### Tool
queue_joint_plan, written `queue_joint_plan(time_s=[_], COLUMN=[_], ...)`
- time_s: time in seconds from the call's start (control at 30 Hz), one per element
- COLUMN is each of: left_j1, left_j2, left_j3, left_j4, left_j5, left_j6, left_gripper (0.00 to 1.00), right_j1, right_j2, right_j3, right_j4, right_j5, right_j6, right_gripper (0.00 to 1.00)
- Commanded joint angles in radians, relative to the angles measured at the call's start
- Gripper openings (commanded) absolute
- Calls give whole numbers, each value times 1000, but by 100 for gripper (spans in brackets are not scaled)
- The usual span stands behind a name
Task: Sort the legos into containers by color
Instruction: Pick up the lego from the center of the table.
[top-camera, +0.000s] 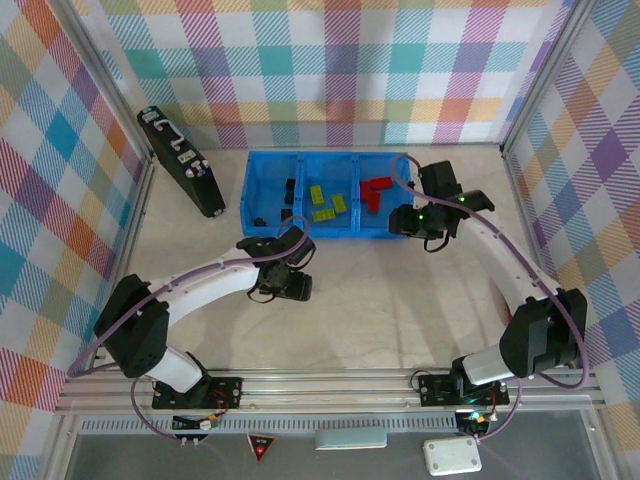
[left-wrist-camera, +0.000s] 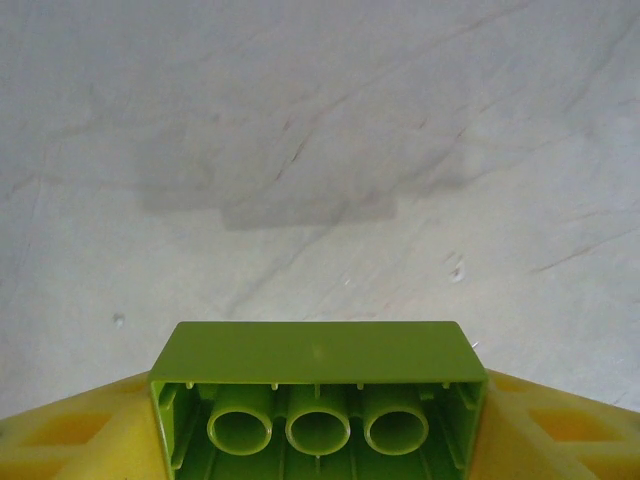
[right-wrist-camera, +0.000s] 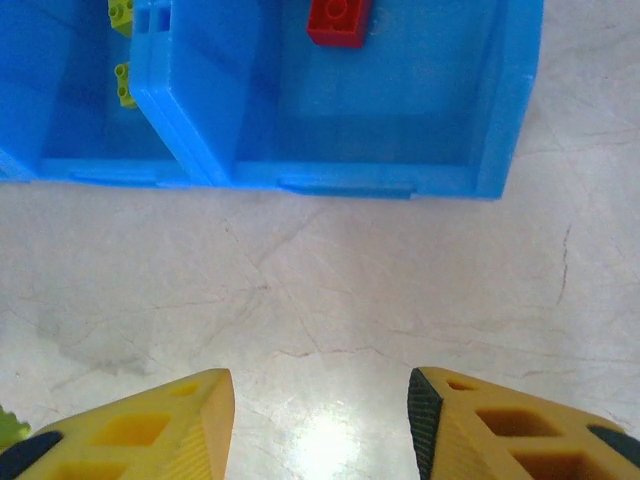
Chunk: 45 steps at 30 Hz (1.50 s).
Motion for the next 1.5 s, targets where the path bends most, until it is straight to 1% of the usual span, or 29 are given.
queue_joint_plan(time_s=[0.0,0.2,0.37,0.53,0.8,1.17,1.33,1.47], left_j1=[-13,-13,-13,13,75,160,200,216], left_j2=[53,175,273,353,458,598,676,737], left_j3=[82,255,402,518,664,850,932,997], left_j4=[-21,-22,-20,0,56,122,157,165], left_j5=[-17,-29,-66,-82,-79,-82,-30,-38], left_j6=[37,80,113,132,157,203,205,213], left_gripper=[67,67,67,67,66,66,67,67], right_j1=[4,4,4,4,4,3,4,3], right_j2=[-54,-127,-194,-252,-281,-283,-281,-284], right_j3=[-27,-64,-107,-143,-156,-142,-122,-111], right_j4=[-44,-72,-79,-88,-105,-124,-151,-163], right_j5=[18,38,54,83,89,100,110,114], right_j6=[6,12,28,43,39,36,36,32], right_gripper=[51,51,50,50,51,50,50,50])
